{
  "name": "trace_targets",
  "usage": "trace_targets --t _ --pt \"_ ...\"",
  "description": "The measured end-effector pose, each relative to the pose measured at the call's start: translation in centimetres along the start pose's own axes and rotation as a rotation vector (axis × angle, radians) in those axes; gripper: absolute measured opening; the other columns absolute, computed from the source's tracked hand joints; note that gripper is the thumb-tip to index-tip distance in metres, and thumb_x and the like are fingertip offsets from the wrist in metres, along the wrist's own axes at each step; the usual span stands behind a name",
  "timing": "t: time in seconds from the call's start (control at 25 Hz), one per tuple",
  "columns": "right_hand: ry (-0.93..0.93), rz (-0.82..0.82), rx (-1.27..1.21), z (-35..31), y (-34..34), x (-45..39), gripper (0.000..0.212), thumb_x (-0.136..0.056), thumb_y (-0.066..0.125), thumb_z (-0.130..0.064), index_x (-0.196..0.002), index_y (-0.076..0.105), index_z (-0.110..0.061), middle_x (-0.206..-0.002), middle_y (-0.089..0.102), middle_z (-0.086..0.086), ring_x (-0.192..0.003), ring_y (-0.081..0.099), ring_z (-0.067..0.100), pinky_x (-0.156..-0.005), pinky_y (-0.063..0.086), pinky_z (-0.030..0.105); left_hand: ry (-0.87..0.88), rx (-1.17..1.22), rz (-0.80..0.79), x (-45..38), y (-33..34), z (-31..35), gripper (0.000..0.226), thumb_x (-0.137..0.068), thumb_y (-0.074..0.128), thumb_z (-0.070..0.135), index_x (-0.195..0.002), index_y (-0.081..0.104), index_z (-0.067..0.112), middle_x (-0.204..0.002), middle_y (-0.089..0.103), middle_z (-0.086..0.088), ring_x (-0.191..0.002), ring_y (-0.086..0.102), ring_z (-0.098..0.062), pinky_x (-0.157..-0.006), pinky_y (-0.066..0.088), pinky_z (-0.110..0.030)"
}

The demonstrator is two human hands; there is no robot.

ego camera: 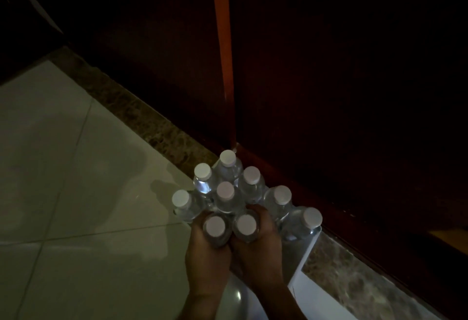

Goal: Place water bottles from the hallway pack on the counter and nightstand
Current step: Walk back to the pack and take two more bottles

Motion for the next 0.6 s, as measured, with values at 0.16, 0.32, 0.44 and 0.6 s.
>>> trace_targets --t 0.16,0.32,0.44,0.6 --pt "-0.009 0.009 -0.025 -5.9 -3.1 1.5 0.054 -0.064 0.074 -0.054 -0.109 0.052 -0.034 -0.105 0.069 -0.008 -0.097 0.067 0.015 -0.083 0.056 0.044 -0.07 0.058 0.035 1.4 -3.7 6.2 0.03 -0.072 0.077 0.043 -0.093 0.055 0.042 -0.082 0.065 0.019 -0.086 0.068 -0.02 -0.078 0.053 -0.037" --pt "-0.065 0.008 -0.104 -23.4 -12.3 4.8 0.051 -0.057 0.084 -0.037 -0.095 0.051 -0.034 -0.088 0.07 -0.008 -0.082 0.069 0.01 -0.073 0.056 0.037 0.021 0.196 0.013 3.8 -14.4 23.2 0.05 -0.052 0.076 0.051 -0.096 0.061 0.033 -0.084 0.07 0.011 -0.087 0.071 -0.014 -0.075 0.055 -0.034" --pt "-0.199 -0.024 -0.18 -45.2 -21.9 8.2 0.048 -0.06 0.088 -0.021 -0.092 0.053 -0.032 -0.08 0.071 -0.013 -0.072 0.068 0.001 -0.062 0.055 0.026 0.223 0.21 -0.039 6.1 -26.9 44.0 0.054 -0.058 0.087 0.022 -0.097 0.058 0.047 -0.088 0.072 0.021 -0.08 0.067 0.003 -0.063 0.051 -0.019" --pt "-0.457 -0.075 -0.259 -77.3 -35.2 15.0 0.055 -0.065 0.084 -0.012 -0.105 0.053 -0.034 -0.088 0.069 -0.012 -0.08 0.067 -0.008 -0.061 0.05 0.009 0.422 0.425 -0.027 10.1 -44.9 72.4 0.06 -0.063 0.086 0.012 -0.116 0.064 0.027 -0.1 0.074 0.013 -0.092 0.071 -0.004 -0.069 0.058 -0.02"
Point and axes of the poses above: each hand's wrist, its own x-axis away from the middle knuckle, its own y-axis out of the palm, z = x × y, the point moved 6 cm from there along -x, towards the middle knuckle
